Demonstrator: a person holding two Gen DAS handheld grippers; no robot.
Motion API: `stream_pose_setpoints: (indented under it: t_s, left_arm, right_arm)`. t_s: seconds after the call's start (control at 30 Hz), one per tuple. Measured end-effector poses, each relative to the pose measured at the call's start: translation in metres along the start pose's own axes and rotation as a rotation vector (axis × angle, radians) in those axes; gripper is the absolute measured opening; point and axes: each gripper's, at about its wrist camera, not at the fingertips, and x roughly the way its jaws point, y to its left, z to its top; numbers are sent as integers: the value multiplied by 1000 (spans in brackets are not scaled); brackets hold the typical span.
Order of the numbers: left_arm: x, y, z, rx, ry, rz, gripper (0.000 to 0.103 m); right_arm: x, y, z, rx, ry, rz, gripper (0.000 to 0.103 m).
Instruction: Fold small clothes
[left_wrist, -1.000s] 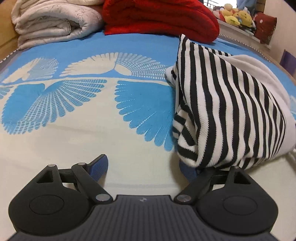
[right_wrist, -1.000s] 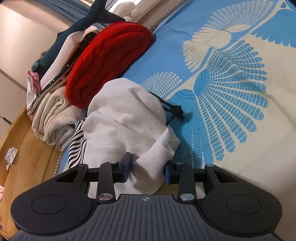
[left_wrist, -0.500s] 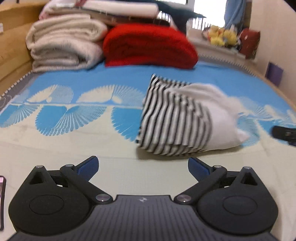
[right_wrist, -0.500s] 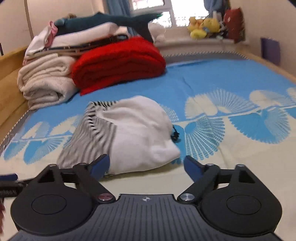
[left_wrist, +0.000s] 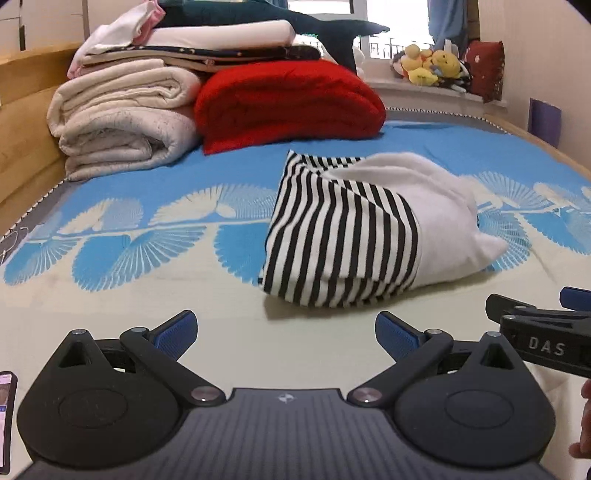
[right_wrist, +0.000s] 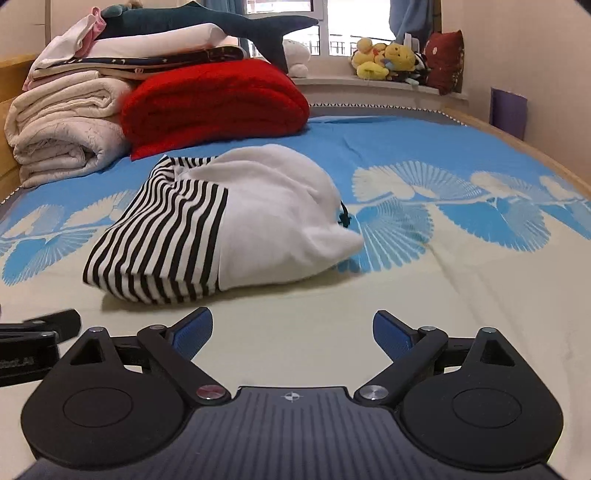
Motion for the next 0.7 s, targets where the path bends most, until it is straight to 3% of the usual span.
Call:
stream_pose_setpoints:
  t_s: [0.13,0.7]
  left_arm:
    - [8,3,1,-34,43,-13,103]
    - [16,1,-6,-40,65,14,102]
  right_arm:
    - [9,-1,3,7,21,-25,94]
    - [2,10,-8,-22,51,30,95]
